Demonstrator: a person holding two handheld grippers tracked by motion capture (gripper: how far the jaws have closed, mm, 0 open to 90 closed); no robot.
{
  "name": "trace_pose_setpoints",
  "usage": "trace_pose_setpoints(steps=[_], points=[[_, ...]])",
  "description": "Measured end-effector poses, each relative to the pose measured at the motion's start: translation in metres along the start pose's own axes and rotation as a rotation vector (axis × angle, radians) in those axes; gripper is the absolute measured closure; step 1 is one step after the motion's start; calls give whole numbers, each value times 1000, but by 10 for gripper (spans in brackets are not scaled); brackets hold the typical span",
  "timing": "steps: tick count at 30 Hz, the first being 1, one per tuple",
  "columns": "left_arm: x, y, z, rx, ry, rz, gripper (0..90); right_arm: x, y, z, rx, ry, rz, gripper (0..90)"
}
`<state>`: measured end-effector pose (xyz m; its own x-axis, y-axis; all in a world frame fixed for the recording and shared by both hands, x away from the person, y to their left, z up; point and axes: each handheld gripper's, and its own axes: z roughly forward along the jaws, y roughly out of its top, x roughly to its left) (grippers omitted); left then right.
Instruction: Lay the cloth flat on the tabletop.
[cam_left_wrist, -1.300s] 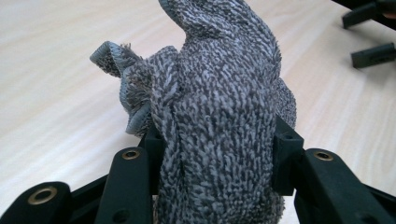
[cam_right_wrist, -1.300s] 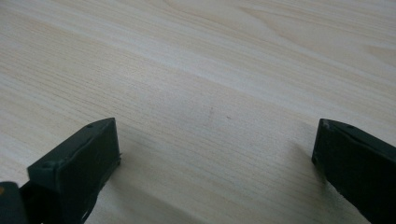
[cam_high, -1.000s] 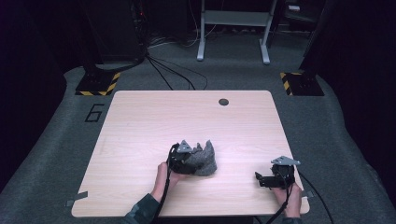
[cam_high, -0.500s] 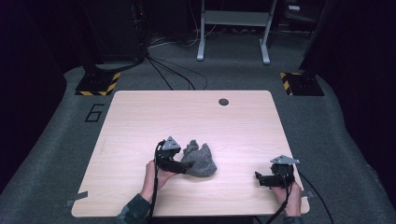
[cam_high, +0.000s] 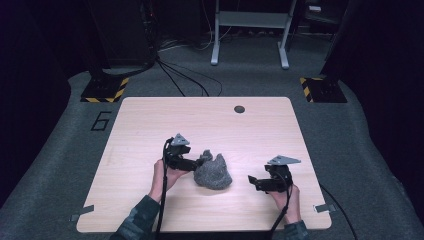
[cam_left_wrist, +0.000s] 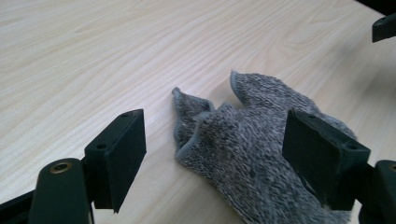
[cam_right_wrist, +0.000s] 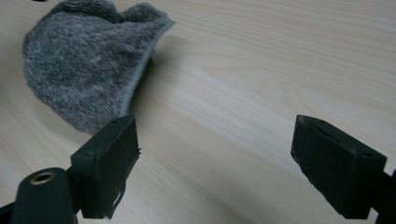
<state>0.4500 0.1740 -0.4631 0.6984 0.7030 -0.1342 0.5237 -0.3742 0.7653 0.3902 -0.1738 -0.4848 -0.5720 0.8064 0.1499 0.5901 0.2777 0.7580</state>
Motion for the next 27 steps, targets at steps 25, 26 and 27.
trace_pose_setpoints(steps=[25, 26, 27], points=[[9, -15, 29, 109, -81, -16, 697, 46, 52, 99, 170, 83, -39, 587], [10, -16, 30, 104, -78, -19, 697, 46, 52, 99, 170, 83, -39, 587], [10, -18, 31, 106, -88, -25, 736, 47, 52, 102, 170, 89, -70, 647]])
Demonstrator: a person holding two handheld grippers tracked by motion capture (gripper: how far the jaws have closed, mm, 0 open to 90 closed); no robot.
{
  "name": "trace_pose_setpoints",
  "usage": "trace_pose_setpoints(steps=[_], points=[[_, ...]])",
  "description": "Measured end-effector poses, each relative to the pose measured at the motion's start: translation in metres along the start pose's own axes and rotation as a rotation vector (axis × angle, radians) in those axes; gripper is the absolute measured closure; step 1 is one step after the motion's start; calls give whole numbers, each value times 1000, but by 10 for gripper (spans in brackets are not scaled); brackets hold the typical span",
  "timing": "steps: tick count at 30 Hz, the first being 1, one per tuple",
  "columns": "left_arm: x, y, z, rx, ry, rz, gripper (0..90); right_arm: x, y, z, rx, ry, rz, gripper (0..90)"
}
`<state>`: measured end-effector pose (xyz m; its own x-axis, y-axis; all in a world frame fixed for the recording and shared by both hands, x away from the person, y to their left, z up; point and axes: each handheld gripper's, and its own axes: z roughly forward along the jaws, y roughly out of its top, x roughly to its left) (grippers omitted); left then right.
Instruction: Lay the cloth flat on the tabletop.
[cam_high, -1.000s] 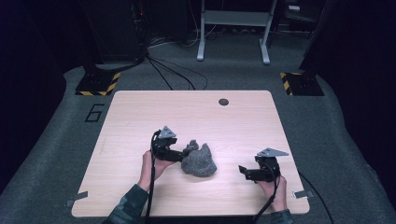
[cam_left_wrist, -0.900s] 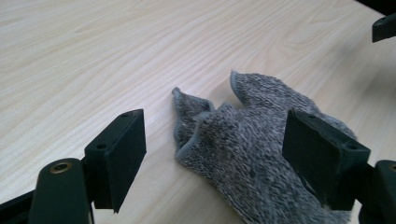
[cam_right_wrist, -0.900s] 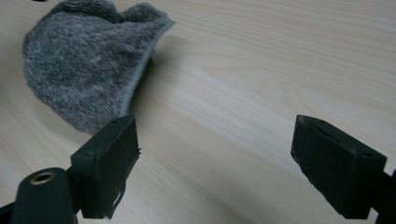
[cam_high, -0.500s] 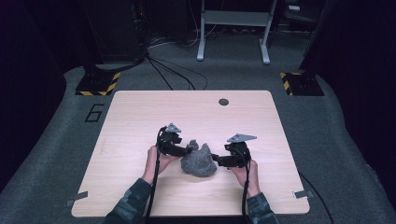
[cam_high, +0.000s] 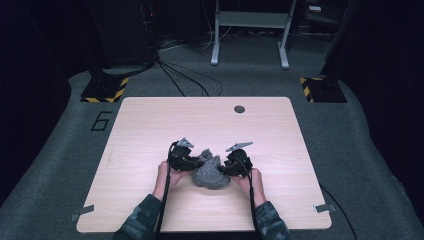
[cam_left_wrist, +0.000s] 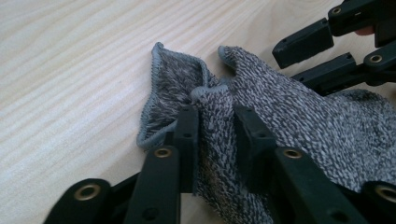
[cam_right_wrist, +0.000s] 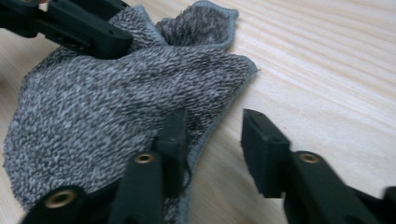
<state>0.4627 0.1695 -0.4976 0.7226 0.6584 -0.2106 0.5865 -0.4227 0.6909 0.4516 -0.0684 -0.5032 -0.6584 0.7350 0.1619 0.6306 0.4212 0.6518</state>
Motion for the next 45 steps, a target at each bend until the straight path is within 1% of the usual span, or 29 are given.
trace_pose_setpoints(steps=[1, 3, 4, 5, 6, 7, 8, 9, 10, 13, 14, 19, 22, 23, 24, 25, 27, 28, 29, 31, 32, 33, 34, 35, 39, 42, 43, 44, 45], points=[[0, 0, 0, 0, 0, 0, 755, 2, 0, 1, 10, 2, 4, 679], [-1, -1, 0, -3, -2, -8, 787, 4, 0, 4, 17, -1, -15, 739], [0, -1, 0, -6, 2, 3, 801, 5, -1, 5, 22, 0, -31, 770], [0, -1, 0, -6, 2, 3, 809, 5, -1, 5, 22, 0, -31, 770], [-1, -1, -1, -11, 1, -2, 814, 7, -2, 8, 28, 0, -43, 828], [0, -1, -3, -13, 8, 10, 815, 8, -2, 8, 30, 3, -45, 847], [-1, -2, -3, -22, 4, -6, 815, 9, -2, 9, 30, -3, -49, 869], [-1, -2, -3, -22, 4, -6, 815, 9, -2, 9, 30, -3, -49, 869], [-1, -2, -6, -28, 10, -8, 817, 11, -2, 8, 26, -15, -61, 900], [0, -4, -8, -36, 21, 2, 818, 11, -2, 7, 23, -27, -65, 900], [1, -5, -11, -36, 26, -4, 817, 11, -2, 6, 28, -41, -75, 900], [3, -9, -16, -55, 38, -9, 813, 8, -3, 2, 21, -50, -70, 900], [4, -10, -16, -44, 29, -16, 764, 6, -3, -2, -6, -50, -52, 899], [4, -10, -14, -42, 30, -26, 718, 5, -2, -4, -17, -44, -46, 859], [5, -9, -13, -23, 36, -23, 598, 4, 1, -5, -39, -31, -37, 726], [5, -9, -13, -20, 36, -28, 546, 4, 3, -6, -41, -28, -23, 684], [5, -9, -12, -30, 37, -44, 475, 4, 9, -5, -60, -19, -24, 646], [6, -8, -12, -32, 40, -51, 419, 6, 12, -4, -54, -16, -19, 587], [6, -8, -12, -32, 40, -51, 386, 6, 12, -4, -54, -16, -19, 587], [8, -8, -16, -45, 32, -72, 343, 7, 21, 4, -36, -6, -8, 562], [9, -8, -17, -44, 28, -72, 328, 7, 23, 8, -25, -15, -22, 526], [9, -8, -17, -44, 28, -72, 328, 7, 23, 8, -25, -15, -22, 526], [10, -8, -18, -39, 28, -60, 333, 8, 25, 17, 10, -24, -23, 527], [10, -8, -18, -30, 30, -61, 347, 9, 25, 20, 27, -25, -23, 526], [10, -9, -13, 2, 19, -44, 493, 10, 24, 27, 49, -37, -25, 566], [10, -11, -8, 0, 3, -37, 655, 13, 24, 29, 52, -46, -46, 718], [10, -11, -8, 0, 3, -37, 704, 13, 24, 29, 52, -46, -46, 718], [9, -12, -7, -5, -11, -45, 737, 16, 23, 29, 54, -40, -64, 818], [9, -13, -7, -9, -5, -34, 771, 17, 22, 29, 54, -30, -72, 841]])
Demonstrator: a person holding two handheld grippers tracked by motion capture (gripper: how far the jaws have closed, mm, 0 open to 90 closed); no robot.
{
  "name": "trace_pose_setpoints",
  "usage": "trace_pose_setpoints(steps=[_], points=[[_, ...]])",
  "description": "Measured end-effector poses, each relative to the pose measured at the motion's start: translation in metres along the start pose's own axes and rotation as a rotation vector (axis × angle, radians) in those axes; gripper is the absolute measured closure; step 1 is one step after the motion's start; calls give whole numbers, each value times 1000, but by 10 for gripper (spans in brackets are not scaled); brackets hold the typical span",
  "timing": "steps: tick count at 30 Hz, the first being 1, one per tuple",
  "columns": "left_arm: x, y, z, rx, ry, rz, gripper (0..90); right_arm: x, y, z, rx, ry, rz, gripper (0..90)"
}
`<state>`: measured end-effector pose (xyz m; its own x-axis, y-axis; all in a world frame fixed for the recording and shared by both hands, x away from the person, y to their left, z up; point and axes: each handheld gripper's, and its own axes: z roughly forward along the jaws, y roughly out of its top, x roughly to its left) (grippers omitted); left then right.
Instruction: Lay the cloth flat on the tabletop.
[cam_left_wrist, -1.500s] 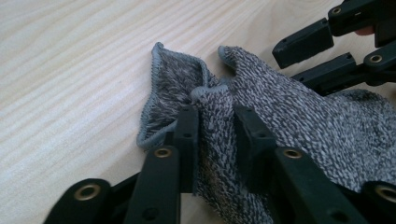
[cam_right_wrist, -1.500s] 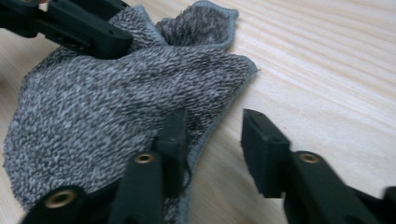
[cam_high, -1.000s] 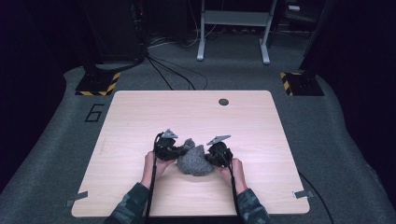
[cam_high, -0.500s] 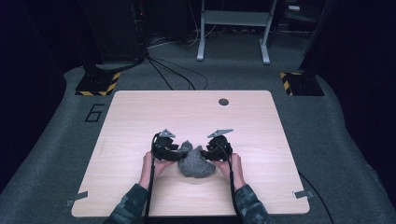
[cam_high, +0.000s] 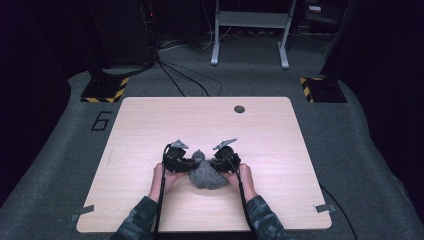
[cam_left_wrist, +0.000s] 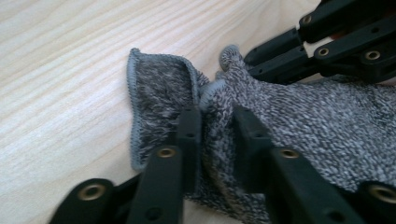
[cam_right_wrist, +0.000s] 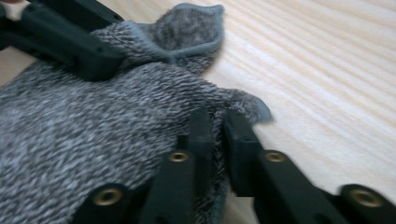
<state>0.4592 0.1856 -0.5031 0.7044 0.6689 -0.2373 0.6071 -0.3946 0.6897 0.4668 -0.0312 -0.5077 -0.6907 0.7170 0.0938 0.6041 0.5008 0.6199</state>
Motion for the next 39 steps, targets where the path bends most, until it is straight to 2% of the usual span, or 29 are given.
trace_pose_setpoints(steps=[5, 7, 11, 14, 15, 16, 17, 18, 20, 21, 22, 23, 26, 27, 28, 29, 31, 32, 33, 34, 35, 36, 39], points=[[0, -1, -6, -19, 12, -1, 813, 1, -2, -2, -8, -6, -6, 884], [1, -2, -10, -32, 22, -9, 820, 0, -3, -7, -24, -47, -16, 890], [1, -4, -15, -44, 13, -33, 823, -4, -5, -24, -69, -72, -9, 892], [0, -6, -18, -39, -12, -41, 818, -5, -7, -33, -84, -73, 1, 892], [-3, -8, -21, -28, -29, -38, 809, -4, -10, -42, -107, -84, -9, 892], [-3, -8, -21, -28, -29, -38, 797, -4, -10, -42, -107, -84, -9, 892], [-7, -9, -23, -16, -47, -23, 769, -1, -14, -51, -121, -88, -21, 892], [-8, -10, -25, -12, -62, -33, 722, 1, -17, -55, -119, -91, -19, 892], [-8, -10, -26, -15, -59, -34, 580, 3, -19, -57, -122, -95, -31, 891], [-6, -7, -30, -20, -36, -46, 512, 4, -22, -58, -113, -92, -38, 890], [-6, -7, -30, -20, -36, -46, 464, 4, -22, -58, -113, -92, -38, 890], [-2, -3, -35, -40, -23, -56, 431, 5, -25, -57, -104, -87, -33, 889], [3, 3, -40, -64, -1, -64, 377, 4, -28, -56, -99, -89, -44, 889], [10, 11, -43, -88, 2, -79, 369, 2, -30, -55, -98, -88, -37, 888], [10, 11, -43, -88, 2, -79, 365, 1, -31, -56, -94, -85, -36, 888], [12, 15, -44, -99, 21, -73, 365, 1, -31, -56, -94, -85, -36, 888], [17, 27, -37, -92, 42, -62, 365, -1, -32, -58, -104, -87, -33, 888], [17, 27, -37, -92, 42, -62, 366, -1, -32, -58, -104, -87, -33, 888], [18, 33, -22, -47, 58, -30, 366, -2, -31, -59, -102, -88, -35, 887], [18, 33, -22, -47, 58, -30, 368, -2, -31, -59, -102, -88, -35, 887], [19, 37, -6, -3, 71, -6, 367, -2, -31, -58, -96, -87, -34, 887], [19, 37, -6, -3, 71, -6, 365, -2, -31, -58, -96, -87, -34, 887], [19, 39, 17, 42, 61, 9, 365, -2, -32, -56, -92, -89, -34, 887]])
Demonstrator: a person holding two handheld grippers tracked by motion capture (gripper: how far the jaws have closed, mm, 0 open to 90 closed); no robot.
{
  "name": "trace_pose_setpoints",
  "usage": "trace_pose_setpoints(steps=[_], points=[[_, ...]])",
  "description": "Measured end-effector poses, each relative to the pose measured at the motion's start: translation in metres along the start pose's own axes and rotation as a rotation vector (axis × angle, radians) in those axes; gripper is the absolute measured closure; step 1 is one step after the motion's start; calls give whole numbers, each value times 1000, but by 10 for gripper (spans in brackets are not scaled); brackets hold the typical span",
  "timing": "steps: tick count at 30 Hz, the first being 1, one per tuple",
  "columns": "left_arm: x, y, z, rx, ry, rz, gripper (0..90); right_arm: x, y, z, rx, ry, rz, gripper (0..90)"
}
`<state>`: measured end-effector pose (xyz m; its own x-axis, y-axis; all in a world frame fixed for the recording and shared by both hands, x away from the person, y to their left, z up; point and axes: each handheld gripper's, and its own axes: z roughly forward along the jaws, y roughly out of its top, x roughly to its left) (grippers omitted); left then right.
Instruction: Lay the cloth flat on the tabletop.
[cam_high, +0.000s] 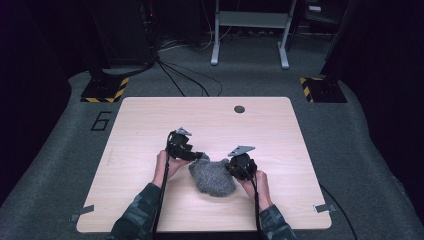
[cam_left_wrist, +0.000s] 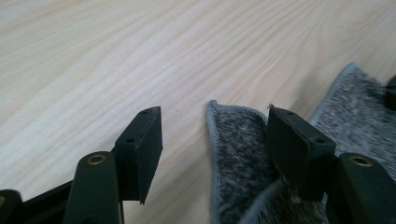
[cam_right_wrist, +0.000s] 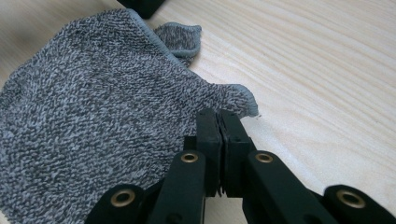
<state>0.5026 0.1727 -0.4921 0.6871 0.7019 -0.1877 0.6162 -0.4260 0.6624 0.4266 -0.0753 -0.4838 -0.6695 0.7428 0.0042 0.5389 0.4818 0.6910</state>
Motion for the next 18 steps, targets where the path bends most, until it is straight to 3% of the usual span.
trace_pose_setpoints(steps=[7, 8, 10, 13, 14, 18], points=[[-8, -3, 14, 42, 19, 36, 437, 1, 0, 2, 3, -3, 1, 886], [-12, -4, 15, 46, 32, 55, 507, 1, 0, 2, -3, -4, 1, 886], [-14, -6, 17, 64, 45, 79, 557, 1, 0, 2, -5, -3, 2, 886], [-17, -7, 18, 54, 52, 89, 663, 1, 0, 3, -5, 1, 9, 886], [-20, -8, 18, 60, 61, 114, 710, 0, 0, 3, -7, 0, 8, 886], [-21, -10, 19, 50, 60, 122, 857, -1, -1, 1, -16, -1, 8, 887]])
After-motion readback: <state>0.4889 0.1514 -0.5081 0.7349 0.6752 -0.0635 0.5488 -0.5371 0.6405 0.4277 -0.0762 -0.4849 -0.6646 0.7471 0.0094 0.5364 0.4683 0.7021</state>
